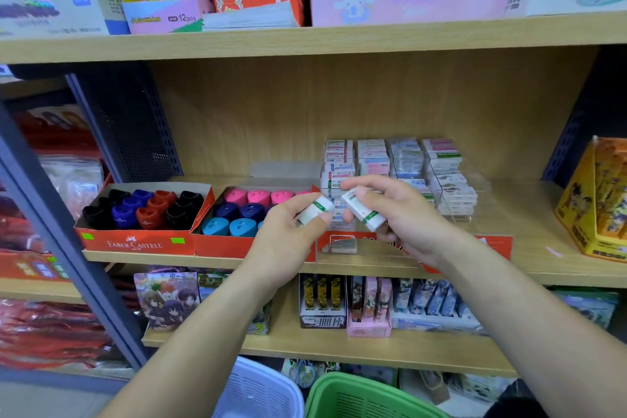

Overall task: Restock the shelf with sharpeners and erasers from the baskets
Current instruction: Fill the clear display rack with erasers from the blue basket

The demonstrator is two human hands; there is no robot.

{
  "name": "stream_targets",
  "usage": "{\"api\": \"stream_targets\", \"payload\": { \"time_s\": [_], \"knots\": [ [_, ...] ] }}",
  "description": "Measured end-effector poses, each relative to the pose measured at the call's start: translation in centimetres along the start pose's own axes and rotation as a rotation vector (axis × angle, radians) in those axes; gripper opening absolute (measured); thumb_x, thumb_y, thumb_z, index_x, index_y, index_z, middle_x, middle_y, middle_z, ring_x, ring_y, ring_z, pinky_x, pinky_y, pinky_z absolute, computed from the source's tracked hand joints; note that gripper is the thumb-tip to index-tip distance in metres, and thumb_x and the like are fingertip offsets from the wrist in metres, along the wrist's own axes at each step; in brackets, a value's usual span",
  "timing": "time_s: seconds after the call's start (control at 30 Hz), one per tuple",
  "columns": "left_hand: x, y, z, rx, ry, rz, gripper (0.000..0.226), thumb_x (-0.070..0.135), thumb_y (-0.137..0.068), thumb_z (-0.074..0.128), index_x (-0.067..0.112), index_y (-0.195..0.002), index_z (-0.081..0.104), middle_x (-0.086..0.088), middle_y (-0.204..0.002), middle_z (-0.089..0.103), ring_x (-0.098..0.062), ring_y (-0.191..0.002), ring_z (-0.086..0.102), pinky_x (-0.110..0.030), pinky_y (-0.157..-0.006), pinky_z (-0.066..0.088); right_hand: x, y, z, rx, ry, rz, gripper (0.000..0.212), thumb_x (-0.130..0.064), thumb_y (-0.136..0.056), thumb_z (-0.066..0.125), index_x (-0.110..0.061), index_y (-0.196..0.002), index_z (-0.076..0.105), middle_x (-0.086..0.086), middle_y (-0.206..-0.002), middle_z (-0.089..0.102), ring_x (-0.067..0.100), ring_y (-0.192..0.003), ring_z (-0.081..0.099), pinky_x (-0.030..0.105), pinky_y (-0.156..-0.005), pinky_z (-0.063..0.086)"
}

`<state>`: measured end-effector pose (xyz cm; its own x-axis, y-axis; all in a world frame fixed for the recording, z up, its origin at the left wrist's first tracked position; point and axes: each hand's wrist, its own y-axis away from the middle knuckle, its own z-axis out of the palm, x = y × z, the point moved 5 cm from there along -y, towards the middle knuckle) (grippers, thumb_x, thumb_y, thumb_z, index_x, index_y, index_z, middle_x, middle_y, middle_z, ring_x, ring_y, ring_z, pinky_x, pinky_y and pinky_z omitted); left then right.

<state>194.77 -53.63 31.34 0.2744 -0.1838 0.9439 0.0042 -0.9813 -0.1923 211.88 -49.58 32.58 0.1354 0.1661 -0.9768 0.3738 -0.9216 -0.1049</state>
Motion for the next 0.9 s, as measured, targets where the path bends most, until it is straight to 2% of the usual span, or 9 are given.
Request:
{"api": "stream_targets", "payload": {
  "time_s": [0.13, 0.23, 0.33, 0.47, 0.57, 0.67, 0.73, 0.83, 0.9],
  "knots": [
    [0.9, 0.5, 0.2, 0.015, -0.027, 0.113, 0.028, 0.015, -0.094, 0.072, 0.035, -0.113, 0.07, 0.015, -0.093, 0.073, 0.003, -0.082, 0.065, -0.01, -0.067, 0.049, 0.0, 0.2, -0.2, -0.008, -0.008, -0.008, 0.019, -0.027, -0.103, 0.055, -0.024, -0.115, 0.069, -0.006, -0.073, 0.073, 0.006, -0.052, 0.05, 0.017, -0.042, 0.032],
    [0.6, 0.4, 0.1, 0.07, -0.018, 0.1, 0.029, 0.012, -0.089, 0.077, 0.026, -0.113, 0.068, 0.006, -0.099, 0.073, -0.005, -0.085, 0.067, -0.011, -0.067, 0.051, 0.0, 0.3, -0.3, -0.012, -0.082, -0.01, 0.013, -0.021, -0.101, 0.057, -0.019, -0.108, 0.067, 0.005, -0.083, 0.078, 0.011, -0.059, 0.062, 0.015, -0.044, 0.038],
    [0.2, 0.2, -0.2, 0.103, -0.014, 0.085, 0.031, 0.013, -0.086, 0.08, 0.026, -0.111, 0.067, 0.005, -0.102, 0.073, -0.006, -0.089, 0.068, -0.015, -0.072, 0.054, 0.5, 0.0, -0.7, -0.01, -0.124, -0.029, 0.009, -0.018, -0.102, 0.055, -0.016, -0.106, 0.063, 0.014, -0.095, 0.075, 0.013, -0.051, 0.048, 0.02, -0.044, 0.034],
    [0.1, 0.1, -0.5, 0.114, -0.04, 0.099, 0.03, 0.014, -0.085, 0.081, 0.028, -0.109, 0.069, 0.008, -0.103, 0.073, -0.004, -0.095, 0.067, -0.02, -0.08, 0.056, 1.0, -0.4, -0.8, -0.026, -0.341, -0.01, 0.016, -0.013, -0.104, 0.047, -0.013, -0.107, 0.063, 0.015, -0.093, 0.063, 0.016, -0.061, 0.052, 0.025, -0.049, 0.038],
    [0.1, 0.1, -0.6, 0.122, -0.06, 0.107, 0.029, 0.015, -0.085, 0.081, 0.029, -0.109, 0.07, 0.009, -0.103, 0.072, -0.002, -0.095, 0.065, -0.015, -0.076, 0.053, 0.9, -0.6, -0.6, -0.055, -0.422, -0.041, 0.021, -0.018, -0.102, 0.049, -0.006, -0.103, 0.066, 0.014, -0.094, 0.063, 0.019, -0.069, 0.054, 0.027, -0.056, 0.042],
    [0.1, 0.1, -0.8, 0.127, -0.084, 0.113, 0.027, 0.018, -0.086, 0.08, 0.03, -0.109, 0.071, 0.012, -0.101, 0.072, 0.0, -0.094, 0.065, -0.013, -0.074, 0.051, 0.8, -0.5, -0.5, -0.055, -0.291, -0.09, 0.012, -0.003, -0.098, 0.055, -0.001, -0.103, 0.066, 0.015, -0.099, 0.07, 0.018, -0.079, 0.061, 0.025, -0.062, 0.048],
    [0.0, -0.1, -1.1, 0.135, -0.085, 0.109, 0.027, 0.019, -0.087, 0.08, 0.029, -0.111, 0.073, 0.012, -0.102, 0.074, -0.001, -0.095, 0.066, -0.018, -0.078, 0.053, 0.8, -0.4, -0.4, -0.068, -0.23, -0.118, 0.019, 0.009, -0.095, 0.056, -0.001, -0.109, 0.065, 0.017, -0.11, 0.073, 0.017, -0.088, 0.066, 0.023, -0.066, 0.052],
    [-0.2, -0.3, -1.7, 0.148, -0.089, 0.096, 0.029, 0.021, -0.089, 0.078, 0.029, -0.117, 0.073, 0.014, -0.107, 0.074, -0.004, -0.102, 0.067, -0.03, -0.09, 0.056, 1.0, -0.4, -0.8, -0.052, -0.141, -0.16, 0.029, 0.01, -0.089, 0.064, -0.003, -0.115, 0.064, 0.01, -0.114, 0.074, 0.016, -0.102, 0.07, 0.024, -0.075, 0.055],
    [-0.3, -0.3, -1.9, 0.146, -0.084, 0.083, 0.028, 0.025, -0.091, 0.075, 0.031, -0.119, 0.07, 0.013, -0.106, 0.073, -0.005, -0.098, 0.067, -0.028, -0.082, 0.057, 1.2, -0.5, -1.1, -0.017, -0.05, -0.18, 0.032, 0.007, -0.085, 0.072, -0.01, -0.112, 0.067, 0.004, -0.115, 0.074, 0.015, -0.11, 0.069, 0.027, -0.085, 0.057]
  ]
}}
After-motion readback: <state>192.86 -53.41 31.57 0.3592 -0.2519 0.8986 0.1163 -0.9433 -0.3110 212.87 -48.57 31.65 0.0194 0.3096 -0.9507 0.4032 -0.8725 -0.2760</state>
